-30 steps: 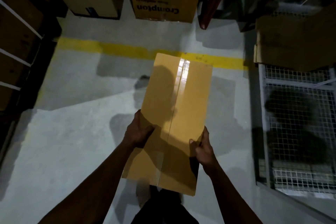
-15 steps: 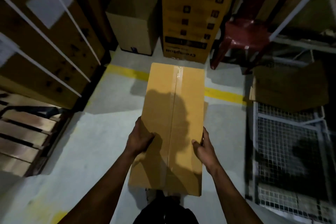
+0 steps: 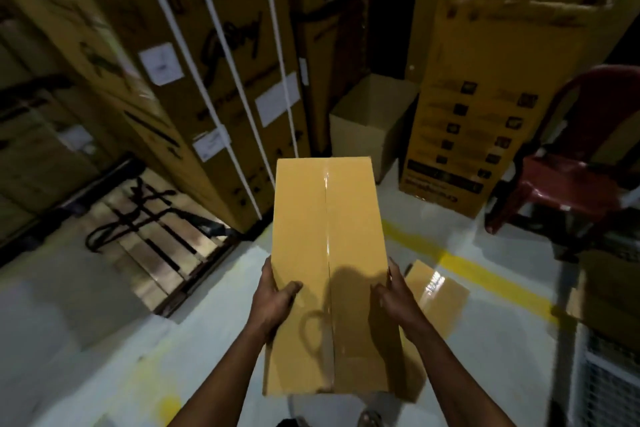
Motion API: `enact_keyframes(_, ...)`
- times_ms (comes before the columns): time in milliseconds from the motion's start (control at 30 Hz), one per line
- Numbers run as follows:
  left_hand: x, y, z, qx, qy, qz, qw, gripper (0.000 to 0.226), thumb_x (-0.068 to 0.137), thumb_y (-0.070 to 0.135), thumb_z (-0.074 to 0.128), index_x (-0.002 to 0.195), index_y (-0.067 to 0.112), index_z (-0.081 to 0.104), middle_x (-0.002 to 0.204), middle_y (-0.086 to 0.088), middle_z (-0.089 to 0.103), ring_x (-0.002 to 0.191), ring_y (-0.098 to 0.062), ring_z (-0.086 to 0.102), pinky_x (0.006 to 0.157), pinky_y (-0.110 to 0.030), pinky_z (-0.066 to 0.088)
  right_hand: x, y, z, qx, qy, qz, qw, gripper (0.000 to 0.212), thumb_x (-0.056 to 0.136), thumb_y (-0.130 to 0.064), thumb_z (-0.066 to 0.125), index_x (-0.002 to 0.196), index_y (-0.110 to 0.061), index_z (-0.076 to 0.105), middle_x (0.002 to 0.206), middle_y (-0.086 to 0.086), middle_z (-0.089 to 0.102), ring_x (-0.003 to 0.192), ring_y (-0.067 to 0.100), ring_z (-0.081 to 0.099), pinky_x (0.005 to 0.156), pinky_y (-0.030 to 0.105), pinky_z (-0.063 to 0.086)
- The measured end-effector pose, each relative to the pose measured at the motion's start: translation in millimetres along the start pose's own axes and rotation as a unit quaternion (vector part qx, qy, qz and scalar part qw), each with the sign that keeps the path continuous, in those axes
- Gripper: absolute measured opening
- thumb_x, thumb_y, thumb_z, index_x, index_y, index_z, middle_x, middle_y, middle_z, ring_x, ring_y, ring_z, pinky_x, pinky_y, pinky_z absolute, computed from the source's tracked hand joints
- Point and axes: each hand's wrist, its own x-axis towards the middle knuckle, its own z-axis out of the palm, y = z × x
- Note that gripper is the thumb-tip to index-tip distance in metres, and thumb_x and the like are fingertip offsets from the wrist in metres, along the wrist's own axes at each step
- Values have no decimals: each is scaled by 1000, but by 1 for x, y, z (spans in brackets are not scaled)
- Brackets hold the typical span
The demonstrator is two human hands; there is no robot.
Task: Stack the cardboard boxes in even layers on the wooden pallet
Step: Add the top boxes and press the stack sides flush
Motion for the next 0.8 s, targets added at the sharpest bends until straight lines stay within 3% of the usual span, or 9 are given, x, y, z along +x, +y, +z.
enact_keyframes(167,-21,-18,-55,-42,83,-23,995,86,92,37,75,158,46,22,142,9,54,123,-23,57,105,-49,50,28,-38,52,-60,-65,-44,995,76,95,-20,63,160,-32,27,158,-6,41,141,20,44,116,49,39)
enact_keyframes(367,-34,-60,-127,-85,172,-59,980,91,83,44,76,157,48,23,143,8,56,124,-23,59,103,-49,52,50,-83,133,-100,-157,-68,980,67,100,-24,61,157,-41,30,155,-7,47,137,21,49,115,49,41)
enact_keyframes(533,-56,-86,-175,-130,236,-65,961,80,87,35,74,152,49,30,136,9,60,117,-22,62,100,-49,54,39,-120,202,-122,-214,-100,964,60,104,-24,56,155,-42,32,149,-8,51,130,22,53,112,48,44)
enact_keyframes(800,-109,-146,-254,-179,343,-106,916,75,94,25,70,156,39,30,135,9,57,118,-21,58,92,-36,47,18,-158,330,-178,-320,-107,924,58,106,-39,51,156,-49,23,154,-5,43,135,25,47,115,54,38)
